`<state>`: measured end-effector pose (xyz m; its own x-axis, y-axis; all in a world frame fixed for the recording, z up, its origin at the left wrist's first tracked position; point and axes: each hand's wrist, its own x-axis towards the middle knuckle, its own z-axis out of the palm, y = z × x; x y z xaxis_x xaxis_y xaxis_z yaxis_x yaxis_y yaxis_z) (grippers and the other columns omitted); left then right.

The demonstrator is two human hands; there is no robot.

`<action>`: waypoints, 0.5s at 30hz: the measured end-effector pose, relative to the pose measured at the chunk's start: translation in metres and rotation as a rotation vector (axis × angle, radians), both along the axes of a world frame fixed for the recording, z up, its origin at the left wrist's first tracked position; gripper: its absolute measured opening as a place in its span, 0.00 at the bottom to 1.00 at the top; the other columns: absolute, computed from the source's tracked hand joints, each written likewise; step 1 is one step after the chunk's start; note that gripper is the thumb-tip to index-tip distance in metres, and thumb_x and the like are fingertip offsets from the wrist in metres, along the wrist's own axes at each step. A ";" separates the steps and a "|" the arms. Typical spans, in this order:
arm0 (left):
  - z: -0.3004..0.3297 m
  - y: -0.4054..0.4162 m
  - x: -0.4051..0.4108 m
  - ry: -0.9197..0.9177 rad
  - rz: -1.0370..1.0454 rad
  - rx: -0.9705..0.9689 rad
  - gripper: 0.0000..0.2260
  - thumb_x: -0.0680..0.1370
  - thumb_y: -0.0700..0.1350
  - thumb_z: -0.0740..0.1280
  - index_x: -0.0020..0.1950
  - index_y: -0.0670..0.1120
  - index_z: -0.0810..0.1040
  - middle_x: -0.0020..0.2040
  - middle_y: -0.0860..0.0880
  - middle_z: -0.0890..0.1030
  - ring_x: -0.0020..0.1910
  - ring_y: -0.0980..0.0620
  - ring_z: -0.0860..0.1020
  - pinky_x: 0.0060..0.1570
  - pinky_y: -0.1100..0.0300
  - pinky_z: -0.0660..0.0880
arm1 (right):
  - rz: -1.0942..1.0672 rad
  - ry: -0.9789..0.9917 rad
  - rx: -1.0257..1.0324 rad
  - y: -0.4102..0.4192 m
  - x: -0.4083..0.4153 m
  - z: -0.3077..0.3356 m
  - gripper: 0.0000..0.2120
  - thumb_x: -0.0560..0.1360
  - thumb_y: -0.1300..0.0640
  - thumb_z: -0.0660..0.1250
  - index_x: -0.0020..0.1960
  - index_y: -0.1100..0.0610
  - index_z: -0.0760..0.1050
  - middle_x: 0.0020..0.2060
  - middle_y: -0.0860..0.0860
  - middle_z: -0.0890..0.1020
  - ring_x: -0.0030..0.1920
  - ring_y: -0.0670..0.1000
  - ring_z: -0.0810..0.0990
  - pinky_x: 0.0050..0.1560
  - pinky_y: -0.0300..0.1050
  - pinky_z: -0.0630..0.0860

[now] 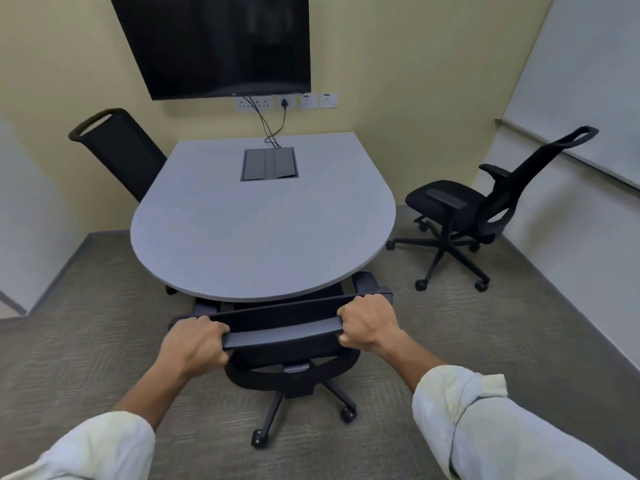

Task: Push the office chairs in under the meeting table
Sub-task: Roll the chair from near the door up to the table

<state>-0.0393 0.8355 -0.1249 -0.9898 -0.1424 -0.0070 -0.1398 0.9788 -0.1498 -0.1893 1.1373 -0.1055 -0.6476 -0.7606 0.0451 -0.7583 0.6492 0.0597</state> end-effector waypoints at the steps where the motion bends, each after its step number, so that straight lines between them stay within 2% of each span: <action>1: 0.002 -0.001 -0.001 0.000 0.010 -0.011 0.06 0.65 0.56 0.62 0.33 0.54 0.71 0.35 0.51 0.82 0.37 0.46 0.81 0.34 0.54 0.70 | 0.012 -0.003 -0.011 -0.002 -0.004 0.000 0.08 0.59 0.49 0.59 0.27 0.52 0.64 0.24 0.50 0.75 0.24 0.55 0.67 0.29 0.44 0.61; 3: 0.006 -0.002 -0.003 -0.002 0.029 -0.030 0.07 0.65 0.56 0.62 0.35 0.53 0.75 0.36 0.51 0.81 0.38 0.46 0.81 0.34 0.54 0.68 | 0.031 -0.009 -0.011 -0.006 -0.011 0.002 0.08 0.59 0.48 0.59 0.28 0.51 0.65 0.24 0.49 0.75 0.25 0.55 0.67 0.30 0.44 0.62; 6: 0.012 0.003 -0.005 -0.012 0.047 -0.018 0.09 0.64 0.56 0.59 0.35 0.53 0.73 0.36 0.50 0.81 0.38 0.45 0.80 0.34 0.55 0.68 | 0.046 -0.015 0.005 -0.006 -0.018 0.003 0.09 0.60 0.48 0.60 0.27 0.51 0.63 0.23 0.46 0.68 0.26 0.54 0.67 0.30 0.45 0.62; 9: 0.013 0.004 -0.001 -0.025 0.050 -0.010 0.08 0.63 0.55 0.58 0.35 0.52 0.72 0.36 0.49 0.81 0.38 0.45 0.80 0.34 0.55 0.69 | 0.036 -0.004 0.006 -0.009 -0.017 0.001 0.07 0.60 0.48 0.58 0.29 0.51 0.68 0.25 0.47 0.74 0.27 0.55 0.71 0.31 0.45 0.64; 15: 0.006 0.000 0.014 -0.020 0.006 -0.011 0.11 0.64 0.56 0.60 0.37 0.52 0.76 0.35 0.50 0.81 0.36 0.46 0.80 0.32 0.56 0.68 | -0.007 0.005 0.009 -0.006 0.006 -0.005 0.08 0.59 0.47 0.59 0.31 0.51 0.72 0.26 0.49 0.78 0.28 0.56 0.76 0.30 0.45 0.63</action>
